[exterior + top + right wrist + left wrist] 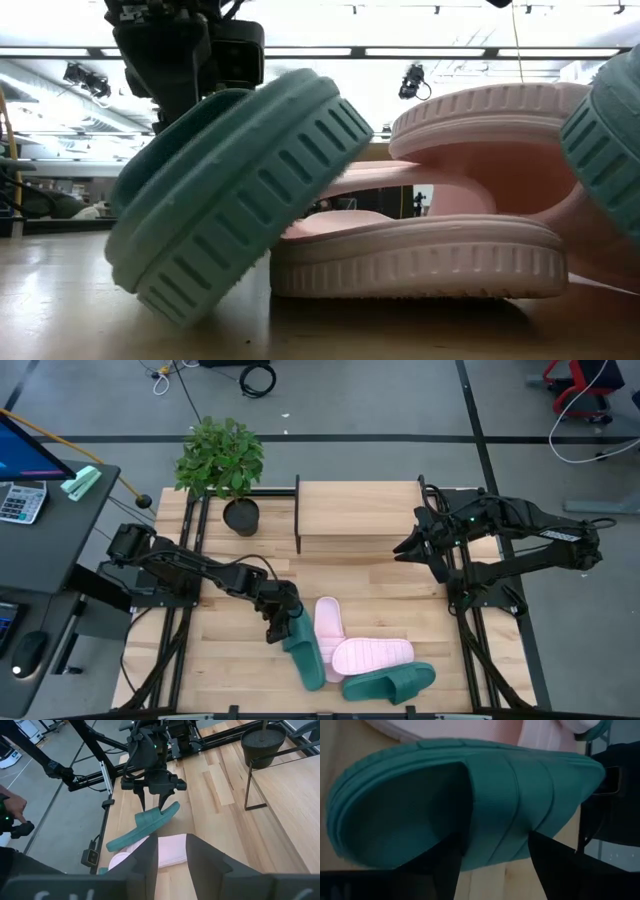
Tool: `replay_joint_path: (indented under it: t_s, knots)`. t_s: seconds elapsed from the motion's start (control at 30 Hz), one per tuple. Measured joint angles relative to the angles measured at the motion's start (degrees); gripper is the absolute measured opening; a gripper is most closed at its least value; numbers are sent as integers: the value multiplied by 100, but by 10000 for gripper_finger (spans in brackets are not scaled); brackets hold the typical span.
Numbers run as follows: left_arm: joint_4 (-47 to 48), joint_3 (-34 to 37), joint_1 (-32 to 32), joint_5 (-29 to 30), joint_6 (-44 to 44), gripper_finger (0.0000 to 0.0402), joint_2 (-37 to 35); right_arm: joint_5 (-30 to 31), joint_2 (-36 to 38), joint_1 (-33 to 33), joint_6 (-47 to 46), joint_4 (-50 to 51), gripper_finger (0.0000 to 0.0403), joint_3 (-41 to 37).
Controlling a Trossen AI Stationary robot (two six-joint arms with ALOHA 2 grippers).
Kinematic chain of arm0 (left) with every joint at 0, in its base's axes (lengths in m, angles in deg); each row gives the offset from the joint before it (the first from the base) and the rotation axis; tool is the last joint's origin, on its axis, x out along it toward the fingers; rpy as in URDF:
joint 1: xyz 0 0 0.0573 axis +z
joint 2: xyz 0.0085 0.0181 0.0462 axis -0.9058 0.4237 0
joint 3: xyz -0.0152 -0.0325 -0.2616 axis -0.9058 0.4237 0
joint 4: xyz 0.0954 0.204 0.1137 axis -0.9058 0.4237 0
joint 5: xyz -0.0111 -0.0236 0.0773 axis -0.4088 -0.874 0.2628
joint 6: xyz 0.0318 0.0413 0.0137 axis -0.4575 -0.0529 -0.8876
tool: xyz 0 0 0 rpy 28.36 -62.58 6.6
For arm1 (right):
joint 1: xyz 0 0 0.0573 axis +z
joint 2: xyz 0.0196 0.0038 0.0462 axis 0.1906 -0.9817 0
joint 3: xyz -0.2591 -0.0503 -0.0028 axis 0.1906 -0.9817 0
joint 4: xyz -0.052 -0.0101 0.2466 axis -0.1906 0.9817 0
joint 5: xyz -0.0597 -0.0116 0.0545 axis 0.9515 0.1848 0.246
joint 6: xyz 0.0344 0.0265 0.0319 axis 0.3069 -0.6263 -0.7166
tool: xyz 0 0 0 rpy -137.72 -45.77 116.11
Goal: Pick and place slides into the shelf
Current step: Put the right dark green slipper on the shelf
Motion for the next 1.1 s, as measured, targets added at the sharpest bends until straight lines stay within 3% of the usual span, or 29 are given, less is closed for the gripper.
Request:
replay_joint_path:
  t_s: [0.23,0.53,0.87,1.1]
  knots:
    - [-7,0,0,-6,-13,176,-1,247,0,-2,11,0,107,0]
    - [-4,2,2,-184,-22,15,-5,304,0,-4,28,-2,107,0]
    - [-7,2,0,-294,-30,10,-10,449,0,-4,57,-2,107,0]
    - [44,-105,-2,-881,-25,10,-79,458,0,-4,57,-2,106,0]
